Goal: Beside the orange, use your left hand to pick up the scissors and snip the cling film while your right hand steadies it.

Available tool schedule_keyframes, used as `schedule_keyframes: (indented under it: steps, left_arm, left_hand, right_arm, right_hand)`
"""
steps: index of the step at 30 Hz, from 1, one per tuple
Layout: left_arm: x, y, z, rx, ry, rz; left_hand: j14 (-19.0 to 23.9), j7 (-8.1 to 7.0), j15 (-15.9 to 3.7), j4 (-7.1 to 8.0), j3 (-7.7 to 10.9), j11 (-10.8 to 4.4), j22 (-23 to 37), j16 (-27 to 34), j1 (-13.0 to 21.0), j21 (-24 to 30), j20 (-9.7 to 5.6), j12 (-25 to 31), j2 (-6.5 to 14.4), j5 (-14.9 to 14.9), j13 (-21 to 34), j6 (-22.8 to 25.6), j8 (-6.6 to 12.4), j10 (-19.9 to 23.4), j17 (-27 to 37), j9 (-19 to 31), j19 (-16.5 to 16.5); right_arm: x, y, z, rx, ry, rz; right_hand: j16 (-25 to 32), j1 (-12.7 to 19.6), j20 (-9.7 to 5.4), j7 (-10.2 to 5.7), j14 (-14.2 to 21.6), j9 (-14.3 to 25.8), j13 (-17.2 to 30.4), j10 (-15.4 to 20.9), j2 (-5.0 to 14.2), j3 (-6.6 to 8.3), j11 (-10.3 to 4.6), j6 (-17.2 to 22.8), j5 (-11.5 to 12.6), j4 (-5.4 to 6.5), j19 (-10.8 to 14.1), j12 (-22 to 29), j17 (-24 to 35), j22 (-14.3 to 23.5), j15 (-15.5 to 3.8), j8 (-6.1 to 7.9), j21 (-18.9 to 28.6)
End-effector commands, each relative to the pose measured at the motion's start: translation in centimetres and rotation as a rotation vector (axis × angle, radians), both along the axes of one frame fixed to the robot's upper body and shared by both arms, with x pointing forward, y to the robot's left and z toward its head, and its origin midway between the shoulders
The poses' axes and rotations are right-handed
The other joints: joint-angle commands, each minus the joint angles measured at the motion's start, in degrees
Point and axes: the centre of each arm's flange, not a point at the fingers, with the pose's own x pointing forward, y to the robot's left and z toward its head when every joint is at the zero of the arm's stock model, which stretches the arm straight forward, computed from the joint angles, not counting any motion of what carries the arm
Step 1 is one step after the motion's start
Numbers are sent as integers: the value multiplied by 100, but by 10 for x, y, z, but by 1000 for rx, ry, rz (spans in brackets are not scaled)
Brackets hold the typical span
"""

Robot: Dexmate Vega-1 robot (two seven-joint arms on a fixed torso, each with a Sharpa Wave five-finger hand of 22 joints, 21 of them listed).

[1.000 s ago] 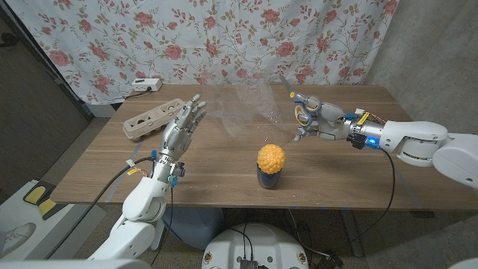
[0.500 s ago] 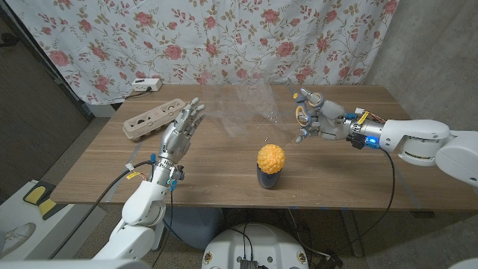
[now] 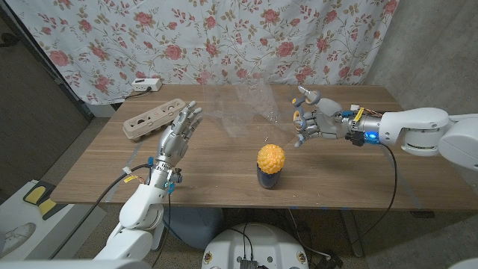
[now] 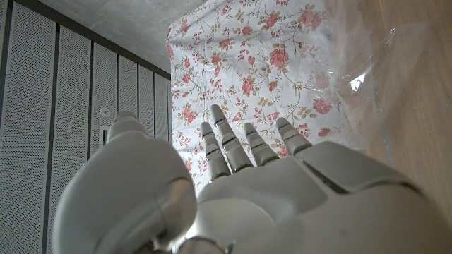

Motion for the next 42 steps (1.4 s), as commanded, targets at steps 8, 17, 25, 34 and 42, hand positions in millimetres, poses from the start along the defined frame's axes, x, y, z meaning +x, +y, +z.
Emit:
schedule_keyframes:
  steps: [8,17,25,34,42]
  left_arm:
    - [2,9,0,-1,9,16]
    - [4,13,7,9,12,56]
    - [3,16,16,97,-2,207]
    - [9,2,43,279,-73,352]
    - [14,-1,62,370,-126,504]
  left_hand:
    - [5,-12,16,33,-51,15,11,26,17,23,20,-5,44,46,27,73,23,50,-2,4,-4]
    - [21,-11,17,46,-69,15,11,35,-1,23,13,-8,45,51,30,81,20,66,-6,3,-3]
    - [54,108,72,87,-54,7,14,56,-25,27,28,-32,163,11,41,222,55,91,-19,6,-1]
    - [19,165,97,-57,6,67,14,21,184,25,36,-248,174,-130,27,37,-34,-272,-98,12,-7]
    - [-191,286,165,-142,12,157,15,-63,231,1,86,-512,179,-332,-16,-1028,-222,-810,-177,11,-102]
  right_arm:
    - [-6,12,19,-62,-19,16]
    - [-15,23,24,-74,-41,58]
    - [-11,28,21,-85,-18,70]
    - [-15,33,22,-122,-25,61]
    - [-14,28,17,-132,-6,54]
  right_hand:
    - [77,-220,7,208,95,172,71,122,-137,-1151,-25,333,219,1080,81,77,123,7,-14,1196,-74]
    - [161,-200,-20,187,178,300,267,193,-84,-1136,-54,346,303,1072,147,216,176,12,-91,1250,-102]
    - [176,-169,-43,164,188,311,270,228,-37,-1127,-66,360,377,1052,189,208,148,16,-116,1230,-150]
    - [216,-150,-48,136,213,315,310,224,13,-1119,-50,383,436,1039,223,211,138,19,-130,1211,-207]
    - [243,-136,-66,159,209,190,267,265,50,-1117,-42,443,473,1031,252,168,127,21,-139,1117,-265]
